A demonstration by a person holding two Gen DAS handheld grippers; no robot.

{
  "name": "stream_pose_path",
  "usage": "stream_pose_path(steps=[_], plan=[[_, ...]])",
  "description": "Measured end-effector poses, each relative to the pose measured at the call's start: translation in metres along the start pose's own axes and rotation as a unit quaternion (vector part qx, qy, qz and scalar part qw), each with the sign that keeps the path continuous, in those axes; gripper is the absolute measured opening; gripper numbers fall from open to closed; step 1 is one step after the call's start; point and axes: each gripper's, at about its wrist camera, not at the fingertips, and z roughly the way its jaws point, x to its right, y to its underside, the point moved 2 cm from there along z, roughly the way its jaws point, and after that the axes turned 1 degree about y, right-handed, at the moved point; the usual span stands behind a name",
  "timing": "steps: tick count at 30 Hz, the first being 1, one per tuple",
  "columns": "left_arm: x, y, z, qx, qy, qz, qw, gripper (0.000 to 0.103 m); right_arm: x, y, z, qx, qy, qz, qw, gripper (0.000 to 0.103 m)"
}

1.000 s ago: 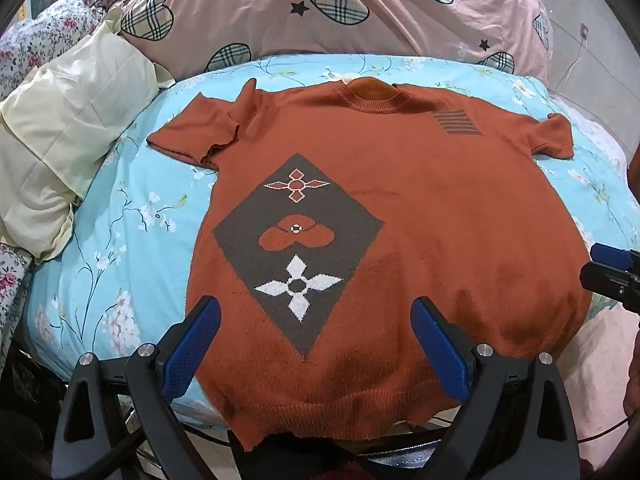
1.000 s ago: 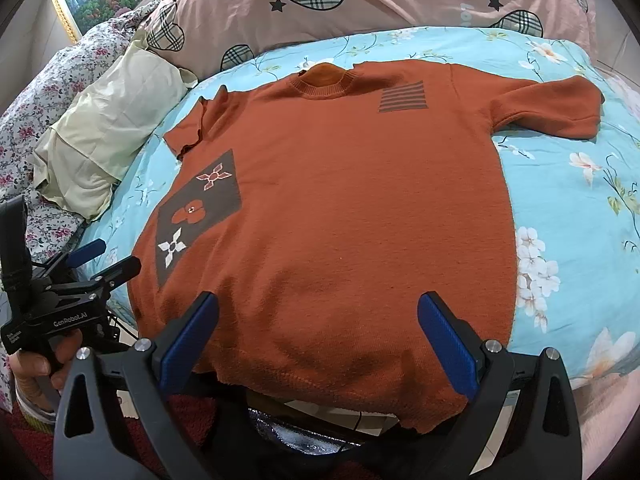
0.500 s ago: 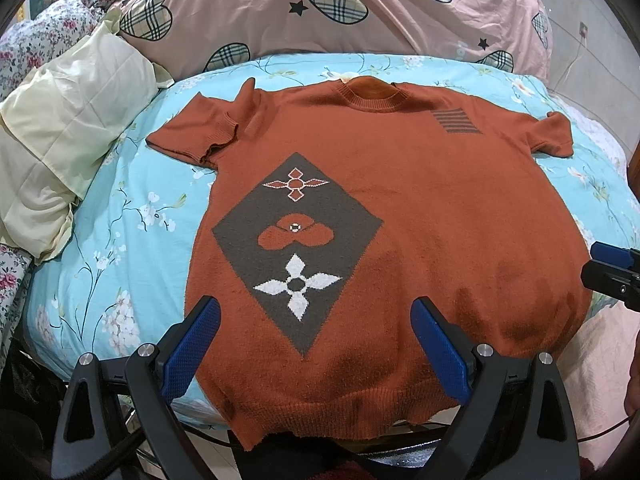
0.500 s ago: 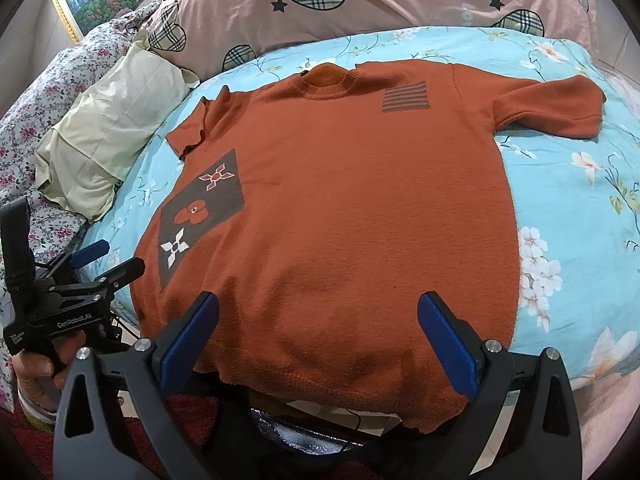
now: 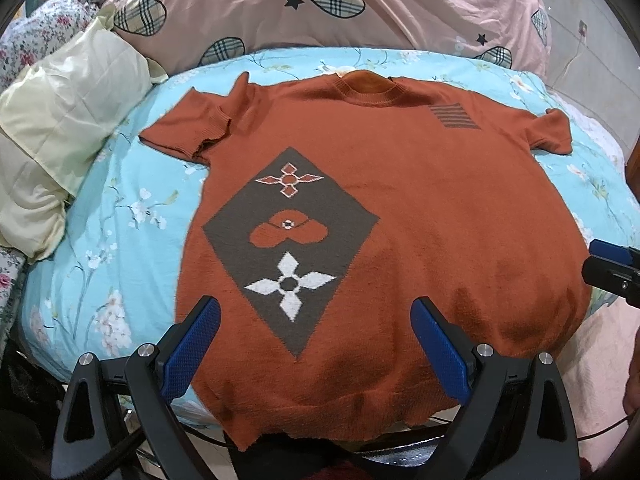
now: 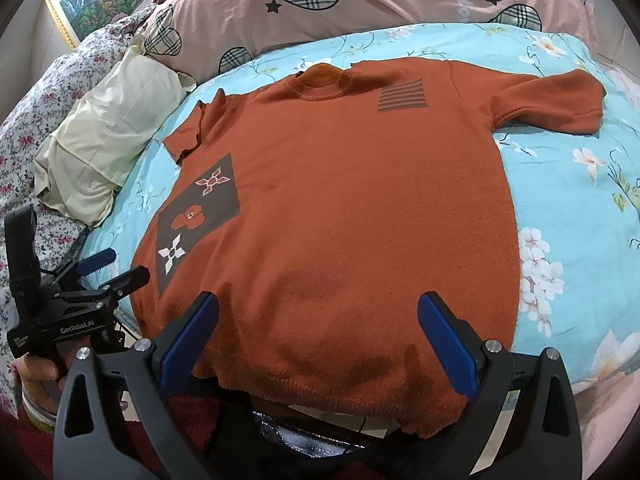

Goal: Fold small clothes

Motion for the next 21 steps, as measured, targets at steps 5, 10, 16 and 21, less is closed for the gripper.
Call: stream_pose_path(steps=[5, 10, 16, 21], plan=[[-0.002, -0.004, 0.011, -0.009, 0.025, -0.010, 0.9996, 0.096, 0.015, -0.009, 0.000, 0.037, 0.005, 0.011, 0.999, 0.099], [-0.003, -0.008, 0.021, 0.003, -0.001, 0.008, 1.0000, 0.096, 0.045, -0.020, -0.008, 0.080, 0.015, 0.041, 0.996, 0.099], [-0.011, -0.011, 0.035, -0.029, 0.005, -0.016, 0.9994, 0.096, 0.116, -0.032, -0.027, 0.109, 0.040, 0.122, 0.986, 0.099], [-0.007, -0.018, 0.047, -0.039, 0.006, -0.006, 0.9992, 0.096, 0.194, -0.053, -0.050, 0.149, 0.054, 0.211, 0.964, 0.079]])
